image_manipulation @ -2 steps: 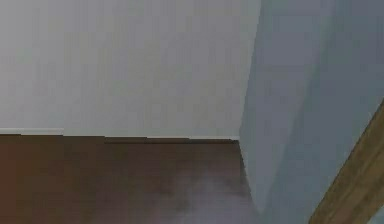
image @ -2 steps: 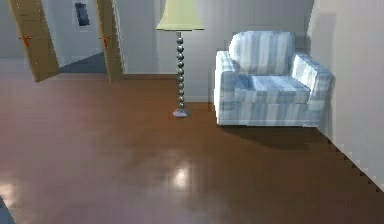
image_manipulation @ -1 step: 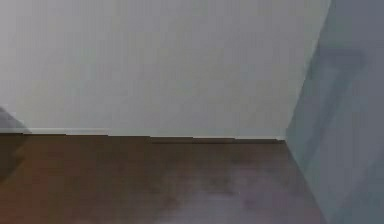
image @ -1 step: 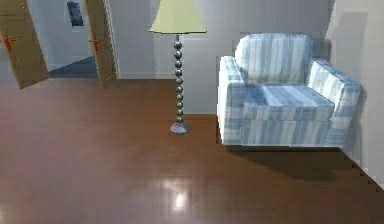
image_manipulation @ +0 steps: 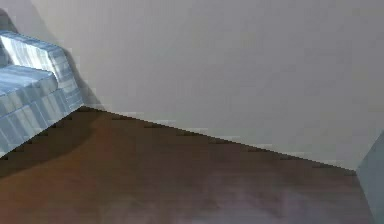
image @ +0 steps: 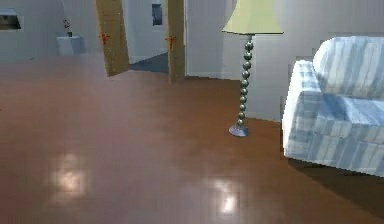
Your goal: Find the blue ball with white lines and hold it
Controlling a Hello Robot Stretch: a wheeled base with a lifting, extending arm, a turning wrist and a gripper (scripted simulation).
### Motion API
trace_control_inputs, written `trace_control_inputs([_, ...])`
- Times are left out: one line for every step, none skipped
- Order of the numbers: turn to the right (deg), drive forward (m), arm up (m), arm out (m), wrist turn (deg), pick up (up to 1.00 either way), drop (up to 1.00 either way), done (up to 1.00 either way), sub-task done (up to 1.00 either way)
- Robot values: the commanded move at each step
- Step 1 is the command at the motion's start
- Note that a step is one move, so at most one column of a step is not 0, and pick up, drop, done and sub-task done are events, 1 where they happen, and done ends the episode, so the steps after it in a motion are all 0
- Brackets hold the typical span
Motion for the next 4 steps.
trace_control_inputs([0.0, 0.4, 0.0, 0.0, 0.0, 0.0, 0.0, 0.0, 0.0])
trace_control_inputs([-45.0, 0.0, 0.0, 0.0, 0.0, 0.0, 0.0, 0.0, 0.0])
trace_control_inputs([-27.0, 0.0, 0.0, 0.0, 0.0, 0.0, 0.0, 0.0, 0.0])
trace_control_inputs([0.0, 1.0, 0.0, 0.0, 0.0, 0.0, 0.0, 0.0, 0.0])
